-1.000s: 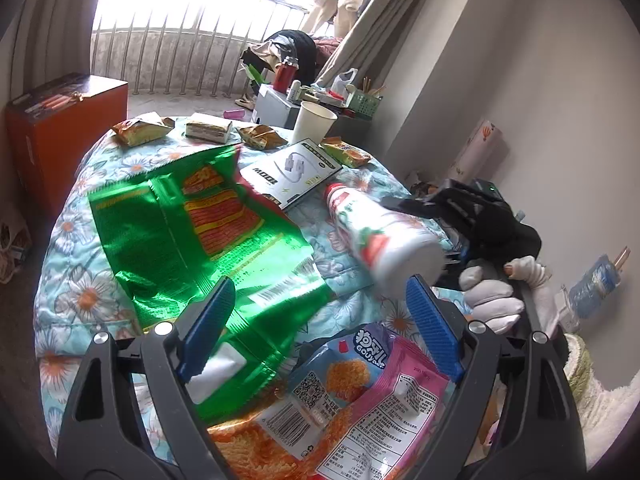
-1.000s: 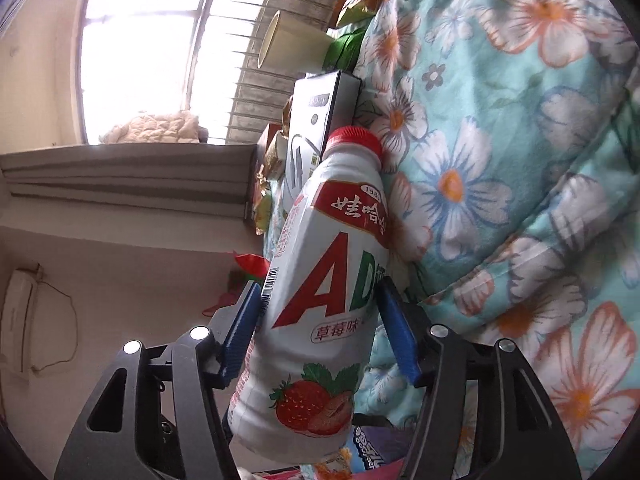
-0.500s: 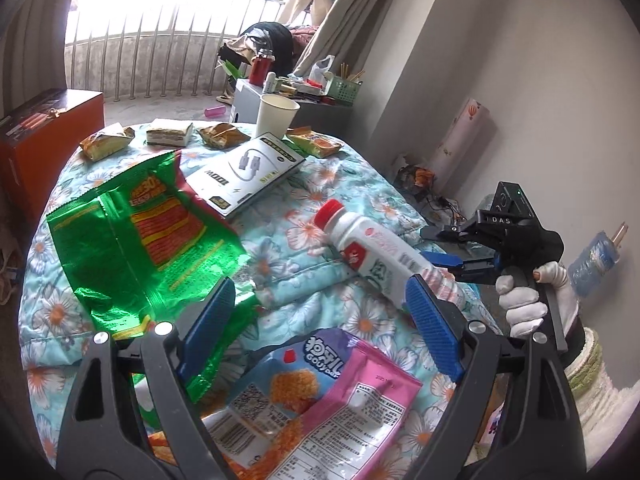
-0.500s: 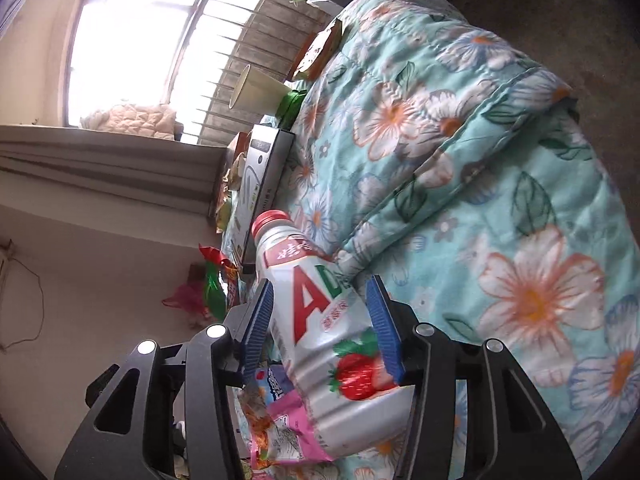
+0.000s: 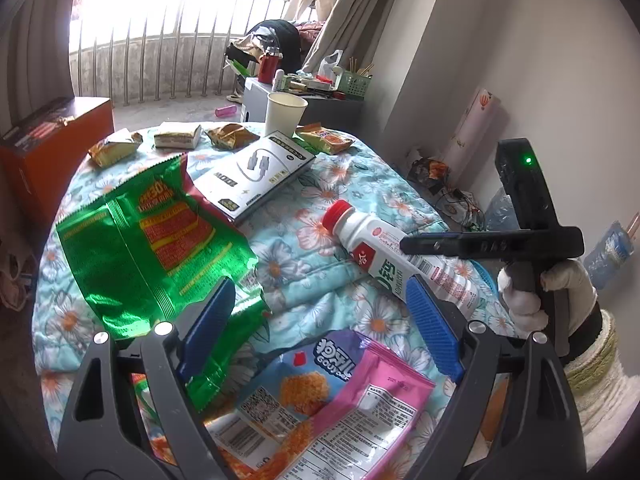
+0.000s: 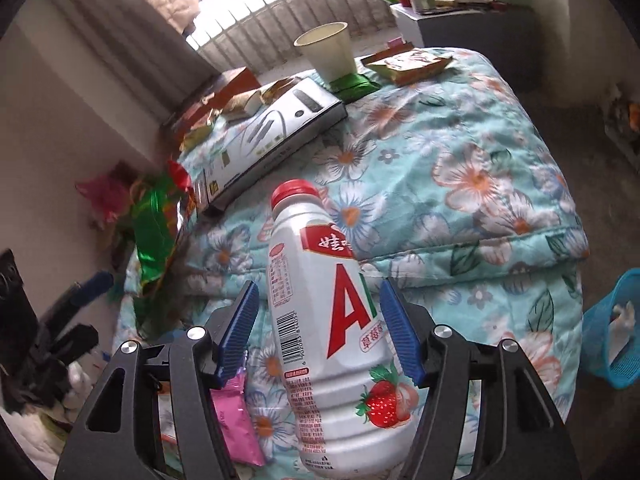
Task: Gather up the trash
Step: 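Lift the milk bottle with right tool while left tool moves to the cable box, then close left tool on the white charging-cable box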
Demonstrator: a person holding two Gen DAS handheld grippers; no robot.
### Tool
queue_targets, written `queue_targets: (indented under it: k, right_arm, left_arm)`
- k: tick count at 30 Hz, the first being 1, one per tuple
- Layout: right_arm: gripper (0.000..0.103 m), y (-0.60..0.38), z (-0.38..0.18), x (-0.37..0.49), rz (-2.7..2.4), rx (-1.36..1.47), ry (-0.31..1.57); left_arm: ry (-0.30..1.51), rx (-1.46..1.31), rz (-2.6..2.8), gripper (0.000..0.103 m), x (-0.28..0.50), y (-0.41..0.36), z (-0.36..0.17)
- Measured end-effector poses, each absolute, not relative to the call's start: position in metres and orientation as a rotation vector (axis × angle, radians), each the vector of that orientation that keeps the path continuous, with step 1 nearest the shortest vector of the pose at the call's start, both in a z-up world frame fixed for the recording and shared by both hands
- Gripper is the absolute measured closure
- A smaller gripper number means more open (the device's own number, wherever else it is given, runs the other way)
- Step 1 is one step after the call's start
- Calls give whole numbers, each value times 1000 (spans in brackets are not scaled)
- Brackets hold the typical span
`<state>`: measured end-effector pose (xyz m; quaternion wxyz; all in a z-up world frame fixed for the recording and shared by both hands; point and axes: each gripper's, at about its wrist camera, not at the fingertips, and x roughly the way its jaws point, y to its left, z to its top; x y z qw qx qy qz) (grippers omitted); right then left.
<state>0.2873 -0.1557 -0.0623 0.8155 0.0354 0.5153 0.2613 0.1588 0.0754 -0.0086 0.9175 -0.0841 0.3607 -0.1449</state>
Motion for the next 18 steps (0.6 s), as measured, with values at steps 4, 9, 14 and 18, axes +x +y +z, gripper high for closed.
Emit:
queue_targets:
  k: [4,9,14,18]
  right_arm:
    - [42,-152,-74,290,555,-21,1127]
    - [42,-157,-76,293,572,9,1138]
    - [42,-165,-74,292,570,40,1134]
    - [42,-173,-76,293,584,78,1134]
  left_arm:
    - [738,-99,-291,20,178,68,8]
    - [780,31,-355,19,238,53,28]
    - [930,231,-395,18,313,33,14]
    - [1071,408,-399,18,368,26,-19]
